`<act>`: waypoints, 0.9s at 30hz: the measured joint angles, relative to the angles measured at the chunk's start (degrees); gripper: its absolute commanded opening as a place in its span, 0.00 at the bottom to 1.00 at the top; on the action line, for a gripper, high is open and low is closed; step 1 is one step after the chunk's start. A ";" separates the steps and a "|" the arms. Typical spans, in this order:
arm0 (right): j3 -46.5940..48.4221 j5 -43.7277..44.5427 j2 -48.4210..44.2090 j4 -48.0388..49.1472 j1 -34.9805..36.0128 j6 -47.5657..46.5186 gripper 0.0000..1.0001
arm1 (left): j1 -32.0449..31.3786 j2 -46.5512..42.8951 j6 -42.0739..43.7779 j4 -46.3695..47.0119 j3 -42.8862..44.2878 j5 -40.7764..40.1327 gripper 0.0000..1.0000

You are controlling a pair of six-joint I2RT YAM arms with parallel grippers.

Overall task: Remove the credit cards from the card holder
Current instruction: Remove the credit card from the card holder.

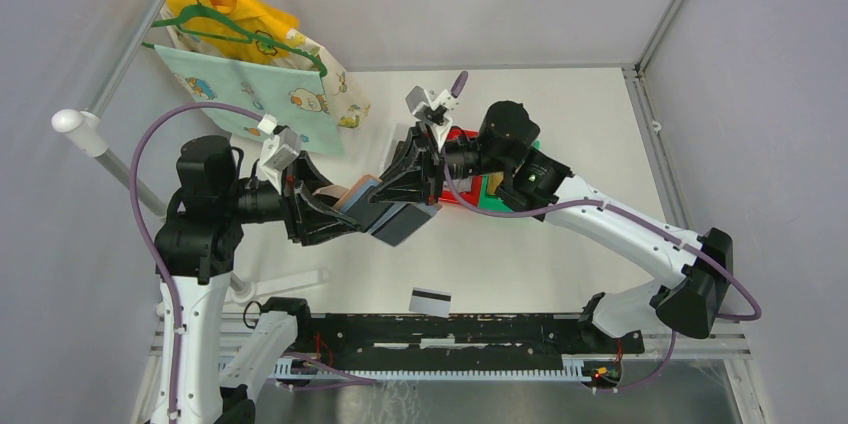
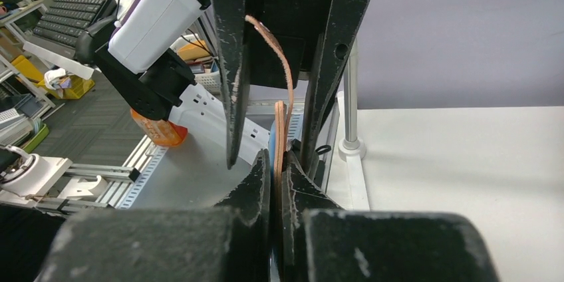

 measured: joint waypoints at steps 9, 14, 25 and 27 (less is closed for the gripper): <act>0.28 -0.11 1.03 0.46 1.38 1.36 0.00 | 0.00 0.59 0.00 0.00 0.00 1.05 0.43; 0.70 0.24 1.68 0.07 2.36 1.18 0.00 | -0.02 1.07 0.15 -0.22 0.00 1.77 0.10; 0.50 2.21 1.05 2.64 0.94 5.22 0.72 | 0.00 1.92 -0.37 -0.28 0.07 0.39 0.02; -1.05 4.24 -0.79 5.05 -1.07 7.39 0.72 | 0.00 2.25 -2.03 0.66 0.07 -1.57 0.02</act>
